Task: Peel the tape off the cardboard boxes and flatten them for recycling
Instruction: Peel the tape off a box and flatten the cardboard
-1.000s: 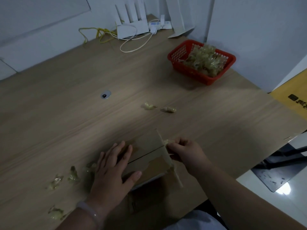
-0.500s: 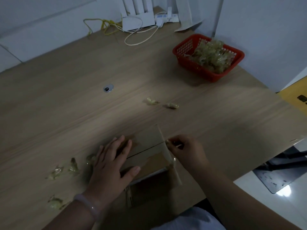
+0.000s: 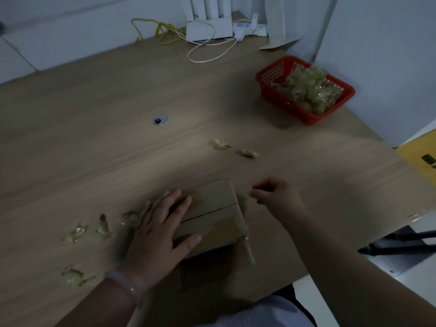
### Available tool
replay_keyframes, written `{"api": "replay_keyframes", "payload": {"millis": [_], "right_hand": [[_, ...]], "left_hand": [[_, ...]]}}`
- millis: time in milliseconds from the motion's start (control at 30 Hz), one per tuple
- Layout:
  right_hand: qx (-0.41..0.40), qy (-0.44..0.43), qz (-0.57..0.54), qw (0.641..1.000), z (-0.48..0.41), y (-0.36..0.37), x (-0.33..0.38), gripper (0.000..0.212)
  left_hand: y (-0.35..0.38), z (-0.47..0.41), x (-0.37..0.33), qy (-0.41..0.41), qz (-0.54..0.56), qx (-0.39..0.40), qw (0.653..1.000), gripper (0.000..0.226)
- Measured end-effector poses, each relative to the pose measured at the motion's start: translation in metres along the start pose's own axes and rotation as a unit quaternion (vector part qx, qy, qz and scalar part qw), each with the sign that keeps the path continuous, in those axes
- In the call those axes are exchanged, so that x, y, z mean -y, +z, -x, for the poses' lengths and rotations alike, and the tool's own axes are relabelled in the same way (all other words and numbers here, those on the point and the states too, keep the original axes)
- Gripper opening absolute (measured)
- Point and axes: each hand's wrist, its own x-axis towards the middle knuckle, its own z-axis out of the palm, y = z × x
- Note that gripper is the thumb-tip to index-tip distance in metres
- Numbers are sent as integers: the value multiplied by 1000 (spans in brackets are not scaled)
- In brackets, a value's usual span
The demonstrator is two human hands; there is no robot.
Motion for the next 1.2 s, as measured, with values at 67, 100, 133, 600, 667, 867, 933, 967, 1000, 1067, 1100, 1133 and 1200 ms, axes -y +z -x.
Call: {"api": "replay_keyframes", "payload": {"millis": [67,100,133,600,667,867,933,967,1000,1067,1100,1133,1200], "right_hand": [[-48,-20,43,998,-10,-10,2,16],[-60,-30,48,997,-15,-13,5,17],[-68,-38,48,996,-19,-15,8,17],[-1,-146,167,975,-51,1,36,44],[3,-170,175,970,-47,3,29,40],[-17,-132,106,985,-34,5,39,33],[-10,-135,107,985,-17,8,48,18],[1,-135,102,986,-4,10,51,11],[8,-141,110,984,11,12,52,11],[18,-166,146,975,42,14,47,15],[20,-183,151,971,57,15,44,16],[18,-196,143,970,70,15,40,18],[11,-202,110,973,86,15,31,29]], "left_hand": [[0,2,0,0,8,-3,1000,74],[0,2,0,0,12,-6,1000,74],[0,1,-1,0,16,-11,1000,75],[-7,16,-9,-127,115,-111,979,78],[-8,21,-3,-118,158,-127,972,73],[-2,30,15,-171,197,-204,944,56],[2,33,17,-213,254,-192,924,53],[3,34,16,-239,289,-181,909,52],[3,35,15,-262,326,-172,892,50],[4,36,15,-293,367,-172,866,45],[4,37,16,-301,372,-173,861,39],[4,38,17,-304,380,-170,857,32],[2,41,18,-305,432,-161,833,19]]}}
